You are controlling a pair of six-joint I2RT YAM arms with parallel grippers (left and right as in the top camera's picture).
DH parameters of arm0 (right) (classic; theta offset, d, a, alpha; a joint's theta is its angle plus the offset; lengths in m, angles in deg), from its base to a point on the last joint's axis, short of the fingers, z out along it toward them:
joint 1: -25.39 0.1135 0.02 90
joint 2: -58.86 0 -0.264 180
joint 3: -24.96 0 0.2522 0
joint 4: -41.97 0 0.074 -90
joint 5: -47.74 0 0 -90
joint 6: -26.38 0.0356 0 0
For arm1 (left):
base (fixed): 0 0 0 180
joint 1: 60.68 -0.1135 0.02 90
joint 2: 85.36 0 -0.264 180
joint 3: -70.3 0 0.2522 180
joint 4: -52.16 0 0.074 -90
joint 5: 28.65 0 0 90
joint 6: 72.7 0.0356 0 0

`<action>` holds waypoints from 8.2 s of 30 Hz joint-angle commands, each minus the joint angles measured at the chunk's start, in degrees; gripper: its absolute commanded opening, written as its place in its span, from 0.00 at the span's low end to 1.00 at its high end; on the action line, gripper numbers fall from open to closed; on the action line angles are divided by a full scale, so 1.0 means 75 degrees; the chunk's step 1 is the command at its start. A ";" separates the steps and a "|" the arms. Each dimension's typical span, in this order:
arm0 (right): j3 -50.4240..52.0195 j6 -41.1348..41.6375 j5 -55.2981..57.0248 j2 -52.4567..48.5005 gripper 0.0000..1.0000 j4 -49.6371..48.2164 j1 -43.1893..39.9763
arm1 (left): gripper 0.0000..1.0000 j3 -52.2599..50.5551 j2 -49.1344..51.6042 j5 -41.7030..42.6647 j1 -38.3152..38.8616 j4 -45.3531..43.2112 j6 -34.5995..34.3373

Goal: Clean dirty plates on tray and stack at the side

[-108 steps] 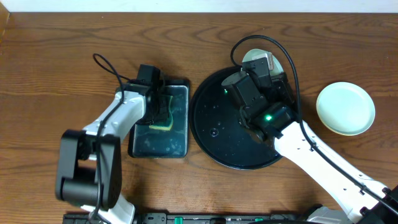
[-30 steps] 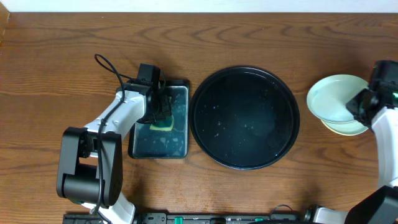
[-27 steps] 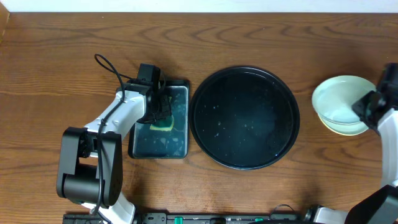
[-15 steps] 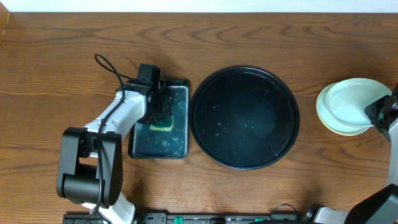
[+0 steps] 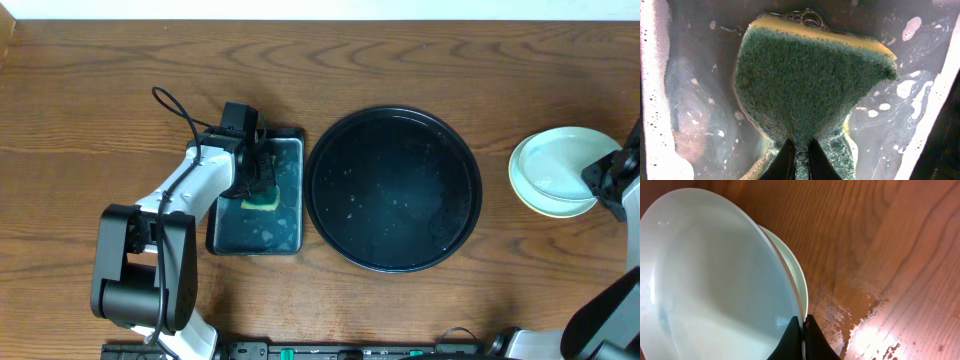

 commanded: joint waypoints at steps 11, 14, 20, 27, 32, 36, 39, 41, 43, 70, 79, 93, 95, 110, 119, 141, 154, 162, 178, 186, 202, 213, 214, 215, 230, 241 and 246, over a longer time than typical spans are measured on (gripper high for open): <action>-0.0032 -0.0283 -0.0711 -0.1355 0.39 -0.0073 -0.0067 | 0.13 -0.0143 0.0318 0.0015 -0.0006 0.0201 -0.0006; -0.0032 -0.0501 -0.1180 -0.1559 0.46 -0.0047 -0.0067 | 0.17 -0.0143 0.0318 0.0015 -0.0006 0.0207 -0.0006; -0.0032 -0.0956 -0.1606 -0.1571 0.54 -0.0064 -0.0067 | 0.29 -0.0140 0.0315 0.0017 -0.0006 0.0204 0.0003; -0.0035 -0.1212 -0.2090 -0.1338 0.54 -0.0064 -0.0055 | 0.45 0.0061 -0.0102 0.0015 -0.0015 0.0271 0.0096; -0.0035 -0.1754 -0.3042 -0.0973 0.56 -0.0309 0.0134 | 0.58 0.0125 -0.0801 0.0003 -0.0015 0.0227 0.0114; -0.0035 -0.2410 -0.3625 -0.0632 0.59 -0.0516 0.0629 | 0.64 0.0128 -0.1352 -0.0015 -0.0015 0.0181 0.0143; -0.0038 -0.2958 -0.3751 -0.0425 0.61 -0.0562 0.1207 | 0.67 0.0128 -0.1670 -0.0012 -0.0015 0.0216 0.0187; -0.0038 -0.3433 -0.3742 -0.0329 0.63 -0.0539 0.1661 | 0.70 0.0128 -0.1821 -0.0012 -0.0015 0.0286 0.0195; -0.0041 -0.3853 -0.3742 -0.0286 0.68 -0.0449 0.2221 | 0.72 0.0146 -0.1979 -0.0012 -0.0015 0.0557 0.0192; 0.0577 -0.3121 -0.2591 0.1320 0.99 0.2025 0.4637 | 0.78 -0.0265 -0.3010 -0.0009 -0.0152 0.4062 0.0198; 0.2489 -0.2649 -0.2212 0.4278 0.99 0.0679 0.5190 | 0.79 -0.1268 -0.5400 -0.0012 -0.0003 0.3054 0.0268; 0.2716 -0.2652 -0.1880 0.6796 0.99 0.1125 0.5187 | 0.80 -0.2151 -0.8728 -0.0009 -0.0003 0.2428 0.0440; 0.2716 -0.2652 -0.1877 0.6790 0.99 0.1186 0.5187 | 0.80 -0.2151 -0.8737 -0.0009 -0.0003 0.2428 0.0364; 0.2716 -0.2652 -0.1877 0.6779 0.99 0.1236 0.5187 | 0.80 -0.2151 -0.8670 -0.0009 -0.0003 0.2439 0.0367; 0.2716 -0.2652 -0.1877 0.6787 0.99 0.1236 0.5187 | 0.80 -0.2151 -0.8670 -0.0009 -0.0003 0.2436 0.0367; 0.3937 -0.3485 -0.1623 0.9565 0.99 0.0562 0.4296 | 0.81 -0.2151 -0.8670 -0.0009 -0.0003 0.2439 0.0367; 0.6306 -0.3456 -0.1682 1.1648 0.99 -0.1853 0.4266 | 0.81 -0.2151 -0.8670 -0.0009 -0.0003 0.2436 0.0367; 0.7405 -0.3456 -0.1679 1.2091 0.99 -0.3445 0.4261 | 0.81 -0.2151 -0.8670 -0.0009 -0.0003 0.2436 0.0367; 0.8801 -0.3491 -0.1571 1.2091 0.99 -0.6102 0.4258 | 0.81 -0.2151 -0.8670 -0.0009 -0.0003 0.2439 0.0367; 0.8801 -0.3786 -0.1545 1.2091 0.99 -0.5257 0.4261 | 0.81 -0.2151 -0.8670 -0.0009 -0.0003 0.2436 0.0367; 0.8801 -0.4409 -0.1798 1.2091 0.99 -0.5260 0.4261 | 0.81 -0.2151 -0.8670 -0.0009 -0.0003 0.2439 0.0367; 0.8801 -0.4631 -0.1938 1.2091 0.99 -0.5254 0.4261 | 0.81 -0.2151 -0.8670 -0.0009 -0.0003 0.2436 0.0367; 0.8801 -0.4628 -0.1941 1.2091 0.99 -0.5254 0.4261 | 0.81 -0.2151 -0.8670 -0.0009 -0.0003 0.2436 0.0367; 0.8801 -0.4628 -0.1941 1.2091 0.99 -0.5254 0.4261 | 0.81 -0.2151 -0.8670 -0.0009 -0.0003 0.2436 0.0367; 0.8801 -0.4564 -0.1944 1.2091 0.99 -0.5249 0.4261 | 0.81 -0.2151 -0.8670 -0.0009 -0.0003 0.2436 0.0367; 0.8801 -0.4570 -0.1941 1.2091 0.99 -0.5249 0.4261 | 0.82 -0.2151 -0.8670 -0.0009 -0.0003 0.2439 0.0367; 0.8801 -0.4570 -0.1941 1.2091 0.99 -0.5254 0.4261 | 0.81 -0.2151 -0.8670 -0.0009 -0.0003 0.2436 0.0367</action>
